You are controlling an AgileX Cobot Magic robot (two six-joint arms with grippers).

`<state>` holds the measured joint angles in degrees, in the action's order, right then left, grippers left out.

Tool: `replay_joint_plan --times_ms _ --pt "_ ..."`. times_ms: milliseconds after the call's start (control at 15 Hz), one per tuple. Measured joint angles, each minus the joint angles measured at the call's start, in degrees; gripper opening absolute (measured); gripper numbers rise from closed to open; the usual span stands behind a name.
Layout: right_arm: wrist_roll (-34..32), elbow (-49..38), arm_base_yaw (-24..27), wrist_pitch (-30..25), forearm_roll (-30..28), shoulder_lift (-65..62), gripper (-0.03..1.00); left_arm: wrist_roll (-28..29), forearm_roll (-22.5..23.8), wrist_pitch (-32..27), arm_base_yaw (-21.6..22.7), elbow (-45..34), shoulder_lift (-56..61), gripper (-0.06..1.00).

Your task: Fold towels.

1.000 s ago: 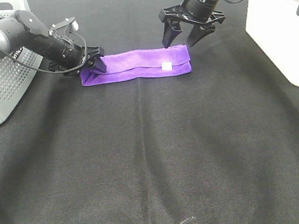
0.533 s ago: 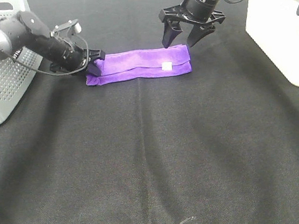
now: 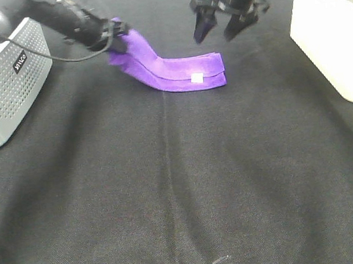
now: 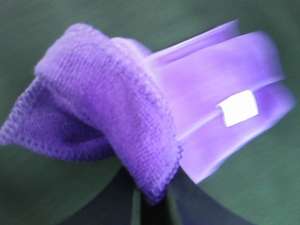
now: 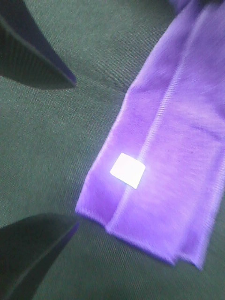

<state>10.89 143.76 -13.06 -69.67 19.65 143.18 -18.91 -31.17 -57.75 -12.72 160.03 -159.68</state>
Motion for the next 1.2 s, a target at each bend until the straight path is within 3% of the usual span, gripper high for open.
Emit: replay_joint_plan --times_ms 200,467,600,733,800,1000,1133,1200 --pt "0.0 0.1 0.0 -0.1 -1.5 -3.8 0.73 -2.7 -2.5 6.4 -5.6 0.1 -2.3 0.04" --pt "0.0 0.1 0.0 -0.1 -1.7 -6.9 0.73 -2.8 -3.8 15.3 -9.9 0.1 -4.1 0.04" --pt "-0.1 0.1 0.0 -0.1 -1.7 -7.7 0.73 -2.8 -4.9 17.7 -11.5 0.1 -4.2 0.17" --pt "-0.3 0.1 0.0 -0.2 -1.4 -8.5 0.73 -3.1 -7.2 20.9 -13.9 0.1 -5.0 0.50" --pt "-0.9 0.1 0.0 -0.2 -1.3 -9.1 0.73 -4.4 -9.1 22.1 -14.5 0.1 -5.3 0.56" --pt "-1.1 0.1 0.0 -0.2 -1.3 -10.6 0.73 -11.5 -15.3 21.0 -15.0 0.1 -5.4 0.59" --pt "-1.1 0.1 0.2 -0.2 -1.0 -10.8 0.73 -12.4 -15.0 18.3 -14.0 0.1 -5.1 0.60" --pt "-1.2 0.1 0.2 -0.2 -1.1 -10.9 0.73 -11.6 -12.0 16.4 -13.0 0.1 -4.3 0.62"
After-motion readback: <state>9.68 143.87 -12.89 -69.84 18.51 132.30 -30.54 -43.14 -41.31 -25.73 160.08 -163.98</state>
